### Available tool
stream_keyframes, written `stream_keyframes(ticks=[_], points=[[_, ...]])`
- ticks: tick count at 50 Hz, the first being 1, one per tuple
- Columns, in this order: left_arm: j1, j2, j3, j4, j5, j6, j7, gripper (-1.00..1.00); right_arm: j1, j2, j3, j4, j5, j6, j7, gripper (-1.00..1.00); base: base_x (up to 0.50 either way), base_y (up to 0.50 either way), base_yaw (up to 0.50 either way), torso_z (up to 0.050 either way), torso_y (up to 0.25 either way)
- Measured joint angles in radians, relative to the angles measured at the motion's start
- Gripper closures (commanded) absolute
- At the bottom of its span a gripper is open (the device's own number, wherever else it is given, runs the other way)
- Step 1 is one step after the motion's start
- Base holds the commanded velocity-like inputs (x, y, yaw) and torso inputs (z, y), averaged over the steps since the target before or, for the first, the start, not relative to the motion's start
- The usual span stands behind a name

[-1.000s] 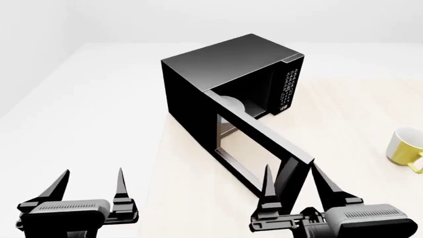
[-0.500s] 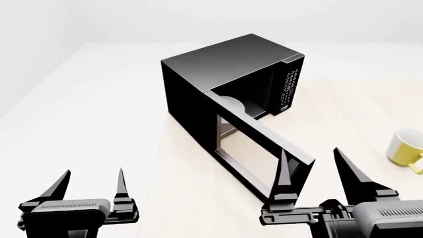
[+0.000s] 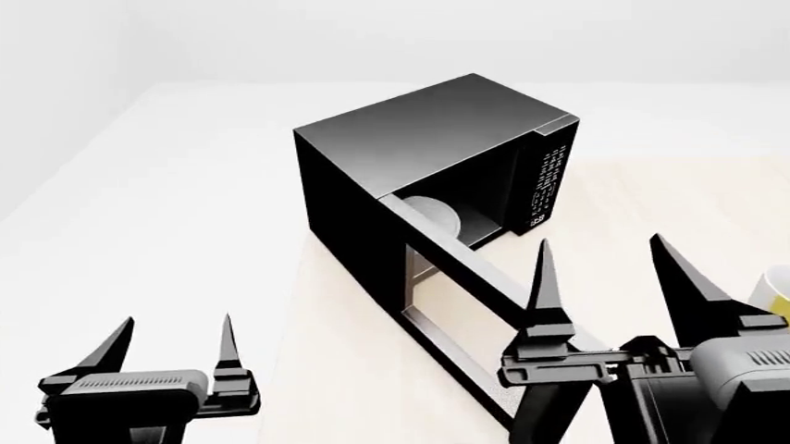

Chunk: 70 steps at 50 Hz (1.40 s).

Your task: Close the microwave.

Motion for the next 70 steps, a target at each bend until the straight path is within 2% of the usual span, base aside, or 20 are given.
stream_keyframes(ticks=[14,23,29,44,55,70], points=[[0.001,-0.004,-0.001,-0.005,-0.003,0.005,-0.003,-1.0,0.232,0.126,-0.233,-0.004,0.131,-0.064,0.186,-1.0,0.0,0.0,0.0,0.0,0.0],[0.0,-0.006,-0.005,-0.009,-0.008,0.007,-0.004,-1.0,0.444,0.157,-0.471,-0.006,0.188,-0.118,0.298,-1.0,0.0,0.0,0.0,0.0,0.0],[-0.001,-0.008,-0.004,-0.011,-0.009,0.008,-0.005,-1.0,0.599,0.158,-0.656,-0.006,0.218,-0.163,0.374,-1.0,0.0,0.0,0.0,0.0,0.0],[0.0,-0.011,-0.001,-0.013,-0.012,0.011,-0.008,-1.0,0.879,0.1,-1.015,-0.004,0.263,-0.252,0.503,-1.0,0.0,0.0,0.0,0.0,0.0],[0.001,-0.014,0.0,-0.014,-0.014,0.011,-0.011,-1.0,0.944,0.078,-1.145,0.007,0.274,-0.301,0.519,-1.0,0.0,0.0,0.0,0.0,0.0],[-0.002,-0.018,0.0,-0.013,-0.018,0.009,-0.016,-1.0,0.94,0.075,-1.22,0.035,0.288,-0.345,0.481,-1.0,0.0,0.0,0.0,0.0,0.0]])
